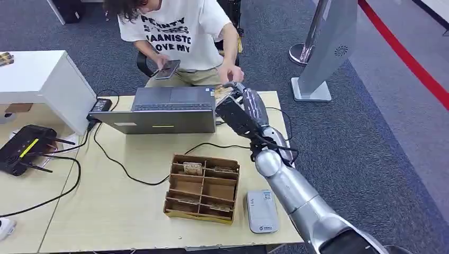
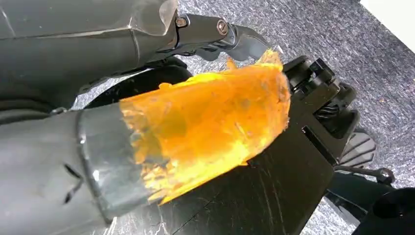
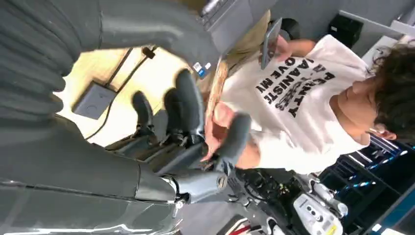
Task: Pass the card to the sensor for recognition and then transmit it.
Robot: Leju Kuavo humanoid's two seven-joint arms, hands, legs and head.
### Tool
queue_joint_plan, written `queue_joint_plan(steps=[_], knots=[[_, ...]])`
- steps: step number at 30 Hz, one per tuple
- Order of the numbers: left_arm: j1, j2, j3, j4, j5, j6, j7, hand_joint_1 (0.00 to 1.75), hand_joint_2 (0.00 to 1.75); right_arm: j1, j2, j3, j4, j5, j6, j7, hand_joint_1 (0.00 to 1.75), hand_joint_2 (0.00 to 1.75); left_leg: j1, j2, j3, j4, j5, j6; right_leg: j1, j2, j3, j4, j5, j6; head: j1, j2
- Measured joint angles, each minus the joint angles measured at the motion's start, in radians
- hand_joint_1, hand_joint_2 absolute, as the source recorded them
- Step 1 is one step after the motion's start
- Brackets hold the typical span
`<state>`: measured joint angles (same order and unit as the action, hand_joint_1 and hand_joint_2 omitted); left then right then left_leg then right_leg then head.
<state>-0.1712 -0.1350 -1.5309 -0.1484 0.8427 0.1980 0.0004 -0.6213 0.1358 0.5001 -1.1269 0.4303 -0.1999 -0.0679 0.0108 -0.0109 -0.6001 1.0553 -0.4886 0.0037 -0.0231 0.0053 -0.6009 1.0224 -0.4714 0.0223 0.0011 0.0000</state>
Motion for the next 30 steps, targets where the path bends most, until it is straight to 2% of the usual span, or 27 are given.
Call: queue_joint_plan(steps=[5,13,19,23,29,30], knots=[[0.002,0.0,0.0,0.0,0.015,0.009,-0.008,0.0,0.0,0.034,0.004,0.007,-0.024,-0.012,-0.007,-0.031,0.0,1.75,0.0,0.0,0.0,0.0,0.0,0.0,0.0,0.0,0.0,0.0,0.0,0.0,0.0,0.0],[0.014,0.0,0.002,0.0,0.038,0.024,-0.021,0.0,0.0,0.145,0.004,0.013,-0.157,-0.079,-0.019,-0.091,0.0,1.75,0.0,0.0,0.0,0.0,0.0,0.0,0.0,0.0,-0.001,0.0,0.0,0.0,0.0,0.0],[0.028,0.0,0.012,0.0,0.069,0.046,-0.038,0.0,0.0,0.253,0.0,0.013,-0.276,-0.249,-0.004,-0.168,0.0,1.75,0.0,0.0,0.0,0.0,0.0,0.0,0.0,0.0,-0.001,0.0,-0.001,0.0,0.0,0.0],[0.046,0.002,0.029,0.0,0.092,0.059,-0.055,0.0,0.0,0.386,-0.027,0.013,-0.38,-0.434,0.069,-0.255,0.0,1.75,0.0,0.0,-0.001,0.0,-0.002,-0.001,0.0,0.0,-0.001,-0.001,-0.002,0.001,0.0,0.0],[0.051,0.002,0.04,0.0,0.1,0.063,-0.056,0.0,0.0,0.463,-0.057,0.013,-0.445,-0.482,0.103,-0.272,0.0,1.75,0.0,0.0,0.0,0.0,-0.003,-0.001,0.0,0.0,-0.001,-0.001,-0.002,0.001,0.0,0.0],[0.051,0.002,0.044,0.0,0.104,0.064,-0.059,0.0,0.0,0.475,-0.062,0.013,-0.454,-0.523,0.141,-0.283,0.0,0.0,0.0,0.0,0.0,0.0,-0.003,-0.001,0.0,0.0,0.0,-0.001,-0.002,0.001,0.0,0.0]])
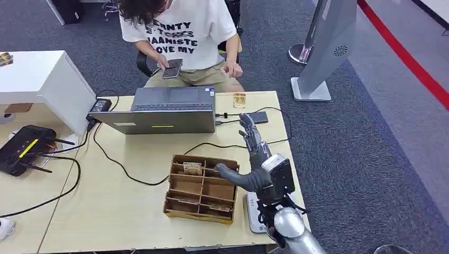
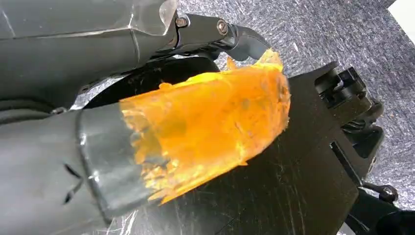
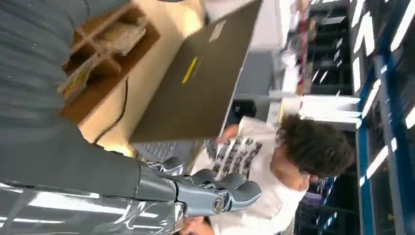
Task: Pass the card to the sensor for recognition and then transmit it.
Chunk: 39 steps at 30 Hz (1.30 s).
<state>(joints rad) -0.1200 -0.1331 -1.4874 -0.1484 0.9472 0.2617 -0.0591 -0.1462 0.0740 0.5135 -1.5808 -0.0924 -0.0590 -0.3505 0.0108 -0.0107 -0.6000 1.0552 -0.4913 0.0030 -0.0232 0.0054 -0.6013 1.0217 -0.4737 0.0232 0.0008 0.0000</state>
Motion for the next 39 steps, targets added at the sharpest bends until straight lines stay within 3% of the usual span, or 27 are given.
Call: queue_joint_plan(steps=[4,9,18,25,26,34,39], knots=[[0.006,0.0,0.013,0.0,0.014,0.002,-0.013,0.0,0.0,0.083,-0.035,0.0,-0.037,-0.158,0.207,-0.076,0.0,0.0,0.0,-0.001,0.0,0.0,0.0,0.0,0.0,-0.001,0.001,0.0,-0.001,0.0,0.0,0.0],[0.01,0.002,0.018,0.0,0.023,0.001,-0.019,0.0,0.0,0.174,-0.077,-0.002,-0.064,-0.225,0.409,-0.145,0.0,0.0,0.0,0.0,0.0,0.0,-0.001,0.0,0.0,0.0,0.0,0.0,-0.002,-0.001,0.0,0.0],[0.011,0.006,0.026,0.0,0.036,0.001,-0.026,0.0,0.0,0.206,-0.12,-0.005,-0.073,-0.227,0.508,-0.149,0.0,0.0,0.0,0.0,0.001,0.0,-0.001,0.0,0.0,0.0,0.002,0.0,-0.002,-0.001,0.0,0.0],[0.012,0.006,0.03,0.0,0.04,0.001,-0.027,0.0,0.0,0.207,-0.145,-0.004,-0.073,-0.214,0.545,-0.164,0.0,0.0,0.0,0.0,0.001,0.0,-0.001,0.0,0.0,0.0,0.002,0.0,-0.002,-0.001,0.0,0.0],[0.012,0.006,0.032,0.0,0.04,0.001,-0.027,0.0,0.0,0.207,-0.149,-0.004,-0.073,-0.212,0.547,-0.166,0.0,1.75,0.0,0.0,0.001,0.0,-0.001,0.0,0.0,0.0,0.002,0.0,-0.002,-0.001,0.0,0.0],[0.012,0.006,0.035,0.0,0.05,0.0,-0.027,0.0,0.0,0.207,-0.163,0.001,-0.084,-0.158,0.505,-0.166,0.0,1.75,0.0,0.0,0.001,0.0,-0.001,0.0,0.0,0.0,0.002,0.0,-0.002,-0.001,0.0,0.0],[0.012,0.006,0.037,0.0,0.056,0.002,-0.028,0.0,0.0,0.206,-0.17,0.004,-0.101,-0.056,0.382,-0.156,0.0,1.75,0.0,0.0,0.001,0.0,-0.001,0.0,0.0,0.0,0.002,0.0,-0.002,-0.001,0.0,0.0]])
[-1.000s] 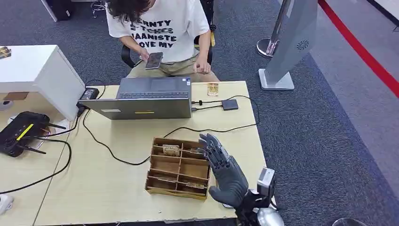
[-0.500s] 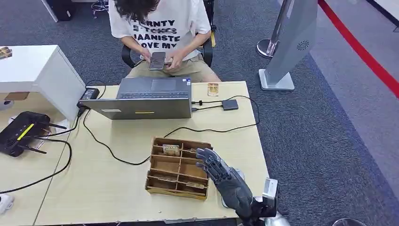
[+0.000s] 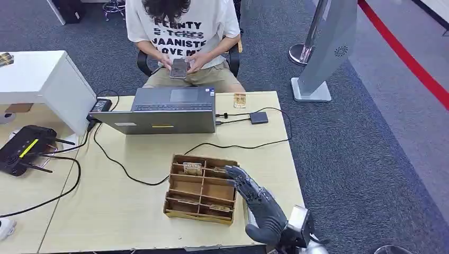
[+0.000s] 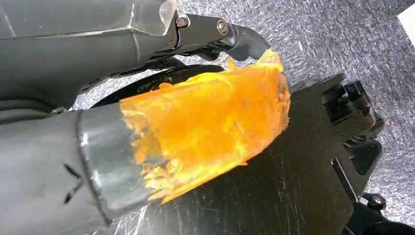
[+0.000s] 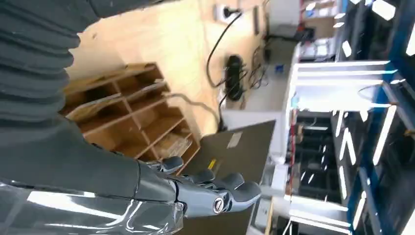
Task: Pass the card to the sensor for recognition and then transmit it.
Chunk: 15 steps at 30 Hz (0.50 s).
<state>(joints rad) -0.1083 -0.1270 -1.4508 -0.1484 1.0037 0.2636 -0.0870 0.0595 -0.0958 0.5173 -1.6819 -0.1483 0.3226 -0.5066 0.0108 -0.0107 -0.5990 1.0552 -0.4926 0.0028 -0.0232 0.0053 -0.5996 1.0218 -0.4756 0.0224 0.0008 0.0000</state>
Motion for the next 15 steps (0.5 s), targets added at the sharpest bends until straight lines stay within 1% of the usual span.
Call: queue_joint_plan(steps=[3,5,8,10,15], knots=[[0.0,0.0,0.001,0.0,0.002,0.001,0.0,0.0,0.0,-0.005,-0.006,0.012,-0.013,0.09,-0.109,0.013,0.0,1.75,0.0,0.0,0.0,0.0,0.0,0.0,0.0,0.0,0.0,0.0,0.0,0.0,0.0,0.0],[0.0,0.0,0.001,0.0,0.002,0.002,0.0,0.0,0.0,-0.011,-0.009,0.023,-0.02,0.127,-0.153,0.018,0.0,1.75,0.0,0.0,0.0,0.0,0.0,0.0,0.0,0.0,0.0,0.0,0.0,0.0,0.0,0.0],[0.0,0.0,0.002,0.0,0.003,0.002,0.0,0.0,0.0,-0.018,-0.012,0.032,-0.025,0.143,-0.169,0.024,0.0,1.75,0.0,0.0,0.0,0.0,0.0,0.0,0.0,0.0,0.0,0.0,0.0,0.0,0.0,0.0],[0.0,0.0,0.002,0.0,0.003,0.002,0.0,0.0,0.0,-0.022,-0.015,0.04,-0.03,0.187,-0.211,0.033,0.0,1.75,0.0,0.0,0.0,0.0,0.0,0.0,0.0,0.0,0.0,0.0,0.0,0.0,0.0,0.0],[0.0,0.0,0.002,0.0,0.004,0.002,0.0,0.0,0.0,-0.056,-0.024,0.079,-0.03,0.396,-0.408,0.088,0.0,1.75,0.0,0.0,0.0,0.0,0.0,0.0,0.0,0.0,0.0,0.0,0.0,0.0,0.0,0.0]])
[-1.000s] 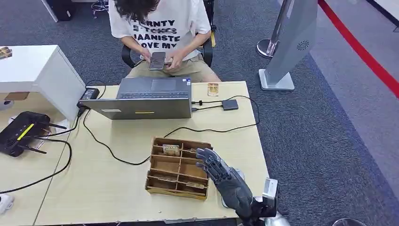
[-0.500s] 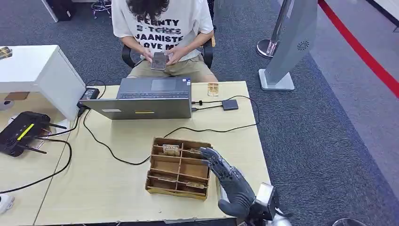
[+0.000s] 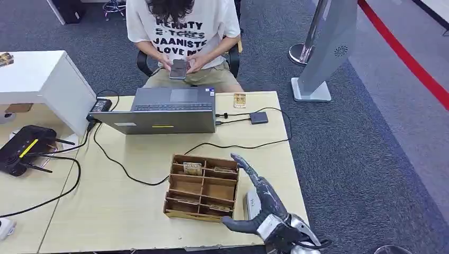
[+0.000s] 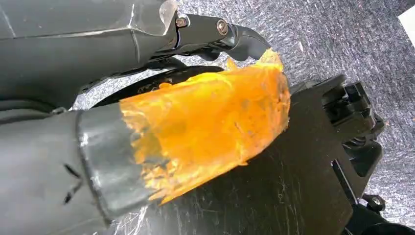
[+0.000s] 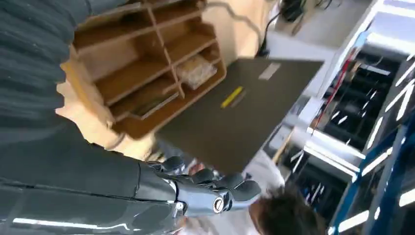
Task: Pass the card to the sensor for recognition and then transmit it.
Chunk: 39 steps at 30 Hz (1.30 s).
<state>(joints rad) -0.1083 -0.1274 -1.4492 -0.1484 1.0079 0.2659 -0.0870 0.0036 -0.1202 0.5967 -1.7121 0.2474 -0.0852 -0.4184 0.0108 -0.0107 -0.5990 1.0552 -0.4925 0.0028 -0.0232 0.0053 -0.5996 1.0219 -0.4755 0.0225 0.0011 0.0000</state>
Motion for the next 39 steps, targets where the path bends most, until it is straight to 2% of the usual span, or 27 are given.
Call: queue_joint_plan(steps=[2,3,4,5,11,12,16,26,27,28,29,30,32,39], knots=[[0.0,0.0,0.0,0.0,-0.003,0.0,0.001,0.0,0.0,-0.021,-0.003,0.024,0.0,0.069,-0.059,0.026,0.0,1.75,0.0,0.0,0.0,0.0,0.0,0.0,0.0,0.0,0.0,0.0,0.0,0.0,0.0,0.0],[0.0,0.0,0.0,0.0,-0.004,0.0,0.001,0.0,0.0,-0.033,-0.004,0.037,0.0,0.098,-0.08,0.038,1.01,1.75,0.0,0.0,0.0,0.0,0.0,0.0,0.0,0.0,0.0,0.0,0.0,0.0,0.0,0.0],[0.0,0.0,0.0,0.0,-0.005,0.0,0.002,0.0,0.0,-0.041,-0.004,0.047,0.0,0.113,-0.092,0.046,1.45,1.75,0.0,0.0,0.0,0.0,0.0,0.0,0.0,0.0,0.0,0.0,0.0,0.0,0.0,0.0],[0.0,0.0,0.0,0.0,-0.005,0.0,0.002,0.0,0.0,-0.047,-0.004,0.055,0.0,0.123,-0.099,0.052,1.68,1.75,0.0,0.0,0.0,0.0,0.0,0.0,0.0,0.0,0.0,0.0,0.0,0.0,0.0,0.0],[0.0,0.0,0.0,0.0,-0.008,-0.003,0.002,0.0,0.0,-0.081,-0.008,0.098,0.004,0.188,-0.13,0.078,1.68,1.75,0.0,0.0,0.0,0.0,0.0,0.0,0.0,0.0,0.0,0.0,0.0,0.0,0.0,0.0],[0.0,0.0,0.0,0.0,-0.008,-0.003,0.002,0.0,0.0,-0.086,-0.008,0.103,0.004,0.191,-0.131,0.081,1.75,1.75,0.0,0.0,0.0,0.0,0.0,0.0,0.0,0.0,0.0,0.0,0.0,0.0,0.0,0.0],[0.0,0.0,0.0,0.0,-0.011,-0.003,0.003,0.0,0.0,-0.095,-0.008,0.117,0.008,0.209,-0.132,0.088,1.75,1.75,0.0,0.0,0.0,0.0,0.0,0.0,0.0,0.0,0.0,0.0,0.0,0.0,0.0,0.0],[-0.001,0.0,0.0,0.0,-0.022,-0.014,0.014,0.0,0.0,-0.159,-0.008,0.213,0.047,0.345,-0.154,0.175,1.75,1.75,0.0,0.0,0.0,0.0,0.0,0.0,0.0,0.0,0.0,0.0,0.0,0.0,0.0,0.0],[-0.001,-0.001,0.0,0.0,-0.023,-0.014,0.015,0.0,0.0,-0.162,-0.008,0.219,0.05,0.353,-0.154,0.178,1.68,1.75,0.0,0.0,0.0,0.0,0.0,0.0,0.0,0.0,0.0,0.0,0.0,0.0,0.0,0.0],[-0.001,-0.001,0.0,0.0,-0.023,-0.015,0.015,0.0,0.0,-0.165,-0.008,0.224,0.053,0.362,-0.155,0.182,1.45,1.75,0.0,0.0,0.0,0.0,0.0,0.0,0.0,0.0,0.0,0.0,0.0,0.0,0.0,0.0],[-0.001,-0.001,0.0,0.0,-0.023,-0.015,0.015,0.0,0.0,-0.17,-0.008,0.231,0.056,0.375,-0.156,0.191,0.82,1.75,0.0,0.0,0.0,0.0,0.0,0.0,0.0,0.0,0.0,0.0,0.0,0.0,0.0,0.0],[-0.001,-0.001,0.0,0.0,-0.024,-0.016,0.016,0.0,0.0,-0.177,-0.008,0.24,0.061,0.392,-0.158,0.201,0.51,1.75,0.0,0.0,0.0,0.0,0.0,0.0,0.0,0.0,0.0,0.0,0.0,0.0,0.0,0.0],[-0.002,-0.001,0.0,0.0,-0.024,-0.018,0.021,0.0,0.0,-0.188,-0.008,0.255,0.07,0.429,-0.172,0.224,0.35,1.75,0.0,0.0,0.0,0.0,0.0,0.0,0.0,0.0,0.0,0.0,0.0,0.0,0.0,0.0],[-0.002,-0.001,0.0,0.0,-0.024,-0.021,0.026,0.0,0.0,-0.217,-0.009,0.297,0.104,0.557,-0.24,0.314,0.35,1.75,0.0,0.0,0.0,0.0,0.0,0.0,0.0,0.0,0.0,0.0,0.0,0.0,0.0,0.0]])
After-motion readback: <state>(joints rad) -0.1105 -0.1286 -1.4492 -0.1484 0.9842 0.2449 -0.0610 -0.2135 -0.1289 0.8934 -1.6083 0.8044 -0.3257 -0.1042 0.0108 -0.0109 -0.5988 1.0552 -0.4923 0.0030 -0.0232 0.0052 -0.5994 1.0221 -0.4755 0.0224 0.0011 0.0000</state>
